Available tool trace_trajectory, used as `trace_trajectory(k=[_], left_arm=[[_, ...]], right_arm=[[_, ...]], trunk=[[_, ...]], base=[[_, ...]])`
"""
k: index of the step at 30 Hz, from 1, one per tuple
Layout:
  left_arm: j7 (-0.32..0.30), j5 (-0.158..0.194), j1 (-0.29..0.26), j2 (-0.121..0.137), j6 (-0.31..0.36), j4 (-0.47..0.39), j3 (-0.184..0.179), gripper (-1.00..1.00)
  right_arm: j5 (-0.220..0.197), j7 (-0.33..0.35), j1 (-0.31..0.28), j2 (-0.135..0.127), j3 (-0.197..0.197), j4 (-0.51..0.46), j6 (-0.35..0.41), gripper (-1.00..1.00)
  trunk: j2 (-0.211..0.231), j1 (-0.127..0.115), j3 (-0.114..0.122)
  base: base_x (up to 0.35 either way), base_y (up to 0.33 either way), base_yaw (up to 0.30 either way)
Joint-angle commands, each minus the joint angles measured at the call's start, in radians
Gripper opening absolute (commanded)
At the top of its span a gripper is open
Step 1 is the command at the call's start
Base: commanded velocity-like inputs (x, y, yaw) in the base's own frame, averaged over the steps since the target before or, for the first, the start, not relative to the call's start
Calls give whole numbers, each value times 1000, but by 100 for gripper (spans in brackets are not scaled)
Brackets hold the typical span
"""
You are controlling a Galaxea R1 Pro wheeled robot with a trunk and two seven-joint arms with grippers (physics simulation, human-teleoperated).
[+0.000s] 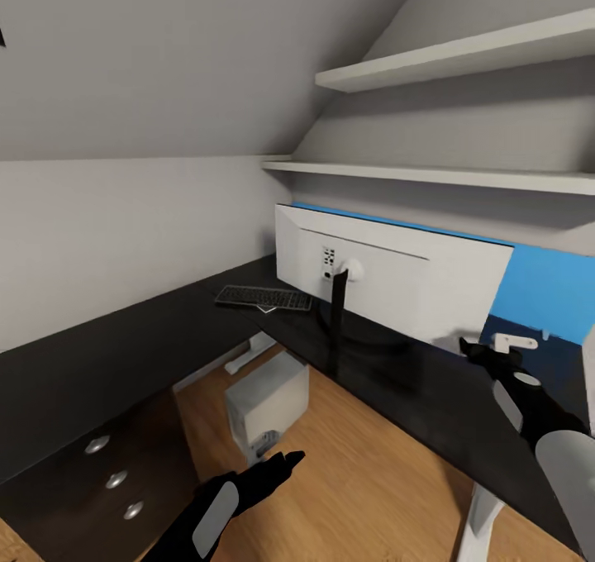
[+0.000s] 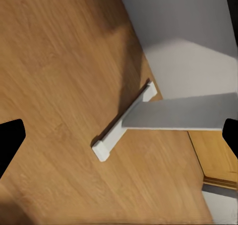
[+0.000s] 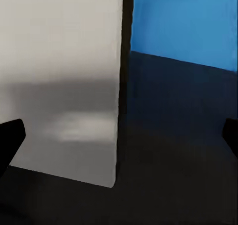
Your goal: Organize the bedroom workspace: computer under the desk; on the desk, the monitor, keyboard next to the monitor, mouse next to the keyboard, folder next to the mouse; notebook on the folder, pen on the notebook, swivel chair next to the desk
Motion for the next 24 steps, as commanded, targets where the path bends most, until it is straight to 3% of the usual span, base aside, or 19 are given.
trace_trajectory(k=[1, 10, 24], left_arm=[[0, 5, 0, 0, 4, -1, 0, 100], [-1, 7, 0, 0, 6, -1, 1, 100], [1, 7, 0, 3, 7, -1, 6, 100]], right_arm=[[-11, 0, -11, -1, 0, 19, -14, 100], [-19, -5, -45, -7, -8, 88, -57, 100], [-21, -11, -43, -5, -12, 24, -44, 100]], trunk=[[-1, 0, -2], [-1, 0, -5], [-1, 0, -6]], base=[[0, 0, -290], [0, 0, -207], [0, 0, -28]])
